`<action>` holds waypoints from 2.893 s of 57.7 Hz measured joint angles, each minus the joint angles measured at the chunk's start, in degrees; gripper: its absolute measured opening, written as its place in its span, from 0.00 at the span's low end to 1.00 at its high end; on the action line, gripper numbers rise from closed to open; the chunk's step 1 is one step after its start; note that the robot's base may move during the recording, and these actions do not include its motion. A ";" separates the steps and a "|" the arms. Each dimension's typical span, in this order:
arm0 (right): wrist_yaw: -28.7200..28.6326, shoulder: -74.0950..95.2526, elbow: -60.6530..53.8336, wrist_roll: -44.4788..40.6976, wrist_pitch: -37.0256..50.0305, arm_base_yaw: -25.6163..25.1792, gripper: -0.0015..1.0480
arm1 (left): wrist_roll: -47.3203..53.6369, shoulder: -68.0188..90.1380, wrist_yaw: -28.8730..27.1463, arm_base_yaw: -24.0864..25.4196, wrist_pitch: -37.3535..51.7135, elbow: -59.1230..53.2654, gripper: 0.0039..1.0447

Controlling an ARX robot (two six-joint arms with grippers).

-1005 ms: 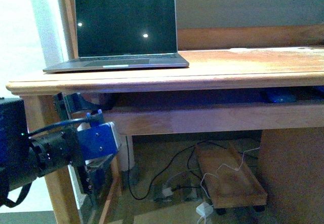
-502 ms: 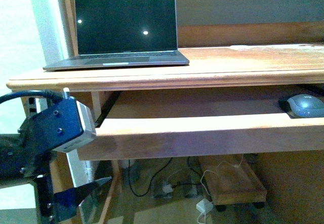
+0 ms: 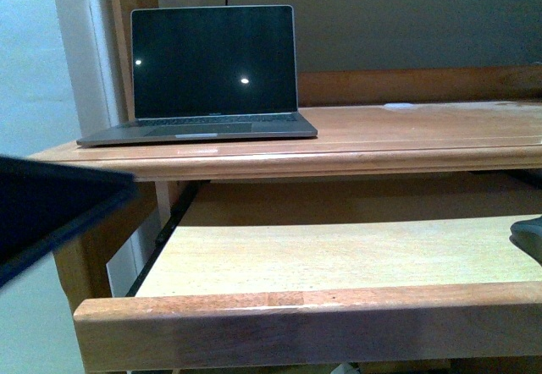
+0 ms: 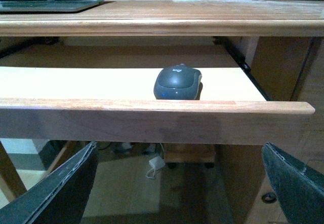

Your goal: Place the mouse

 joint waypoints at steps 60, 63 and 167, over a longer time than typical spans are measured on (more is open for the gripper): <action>9.94 77.22 40.85 -2.16 17.99 5.92 0.93 | 8.41 -47.34 -25.53 9.31 -17.22 -23.08 0.02; 9.92 77.22 41.40 -3.21 17.07 5.44 0.93 | 8.41 -47.52 -25.55 9.31 -17.20 -23.21 0.02; 15.02 86.36 75.34 1.14 -4.55 9.55 0.56 | 8.41 -50.21 -25.55 9.31 -16.79 -26.08 0.91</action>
